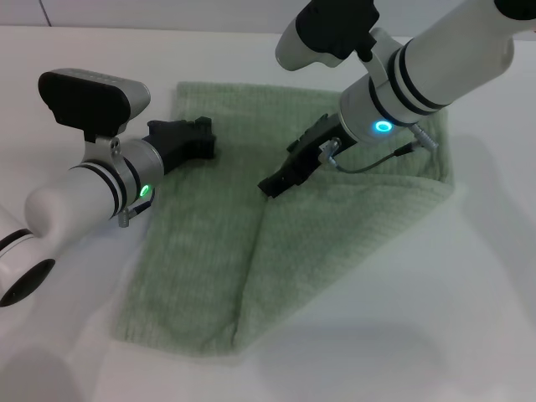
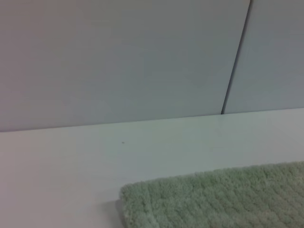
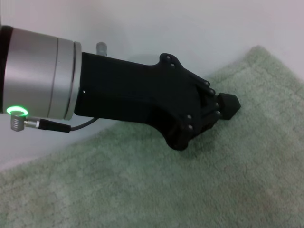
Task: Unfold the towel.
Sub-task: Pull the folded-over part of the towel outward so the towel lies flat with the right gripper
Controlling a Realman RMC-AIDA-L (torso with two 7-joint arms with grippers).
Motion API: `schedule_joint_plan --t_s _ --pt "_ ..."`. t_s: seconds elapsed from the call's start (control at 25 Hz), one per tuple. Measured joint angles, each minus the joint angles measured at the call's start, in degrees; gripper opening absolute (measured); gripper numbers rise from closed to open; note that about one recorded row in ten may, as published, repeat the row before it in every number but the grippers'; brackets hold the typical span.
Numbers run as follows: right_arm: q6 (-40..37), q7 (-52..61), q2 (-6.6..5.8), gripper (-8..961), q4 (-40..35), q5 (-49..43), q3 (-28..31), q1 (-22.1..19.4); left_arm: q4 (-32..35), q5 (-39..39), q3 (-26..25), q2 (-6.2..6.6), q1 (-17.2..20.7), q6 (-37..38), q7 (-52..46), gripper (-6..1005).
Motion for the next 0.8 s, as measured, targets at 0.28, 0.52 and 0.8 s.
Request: schedule_joint_plan --t_s 0.28,0.52,0.8 --pt "-0.3 -0.4 0.09 825 0.8 0.4 -1.4 0.7 0.0 -0.1 0.0 0.00 0.0 0.0 0.0 -1" --pt "-1.0 -0.6 0.12 826 2.5 0.9 -1.5 1.8 0.0 -0.1 0.0 0.06 -0.1 0.0 0.0 -1" --pt "-2.2 -0.7 0.12 825 3.3 1.0 -2.7 2.0 0.0 -0.1 -0.2 0.09 -0.1 0.1 0.0 -1"
